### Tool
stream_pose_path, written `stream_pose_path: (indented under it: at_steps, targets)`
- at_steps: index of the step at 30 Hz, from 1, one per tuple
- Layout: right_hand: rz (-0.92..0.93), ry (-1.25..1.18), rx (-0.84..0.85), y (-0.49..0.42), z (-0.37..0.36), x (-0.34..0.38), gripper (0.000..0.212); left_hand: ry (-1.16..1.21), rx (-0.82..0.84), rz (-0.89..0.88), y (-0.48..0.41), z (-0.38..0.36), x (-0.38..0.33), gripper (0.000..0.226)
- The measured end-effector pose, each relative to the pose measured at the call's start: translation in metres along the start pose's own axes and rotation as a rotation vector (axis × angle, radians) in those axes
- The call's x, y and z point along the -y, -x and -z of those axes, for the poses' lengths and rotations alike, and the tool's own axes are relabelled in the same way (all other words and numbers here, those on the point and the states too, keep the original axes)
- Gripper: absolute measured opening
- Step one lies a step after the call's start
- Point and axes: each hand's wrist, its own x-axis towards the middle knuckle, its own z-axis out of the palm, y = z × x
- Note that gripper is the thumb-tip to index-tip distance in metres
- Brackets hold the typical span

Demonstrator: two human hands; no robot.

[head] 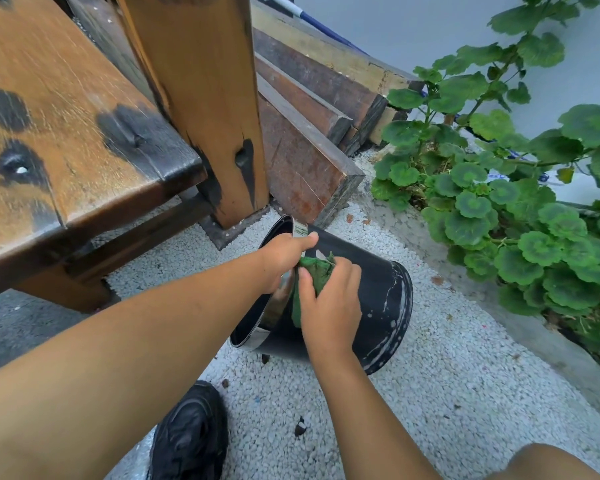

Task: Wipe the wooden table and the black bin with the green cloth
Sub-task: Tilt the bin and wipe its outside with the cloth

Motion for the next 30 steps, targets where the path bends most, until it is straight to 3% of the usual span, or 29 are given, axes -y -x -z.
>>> stream_pose_path:
  at_steps: [11,19,23,26,30]
  targets:
    - [-0.105,0.192,-0.003,-0.027,0.013,-0.070,0.045,0.010,-0.017,0.057,-0.035,0.030,0.013,0.084]
    - [-0.212,0.205,-0.008,-0.032,0.027,-0.106,0.044,0.033,-0.086,0.035,-0.051,0.039,0.023,0.086]
    - [-0.291,-0.023,0.046,-0.037,0.037,-0.112,0.040,0.031,-0.061,0.046,-0.051,0.044,0.026,0.089]
    - [-0.428,-0.386,0.101,-0.053,0.059,-0.112,0.043,0.031,-0.030,0.049,-0.059,0.052,0.033,0.114]
    - [-0.521,-0.398,0.181,-0.088,0.088,-0.111,0.024,0.040,-0.047,0.021,-0.069,0.058,0.040,0.123]
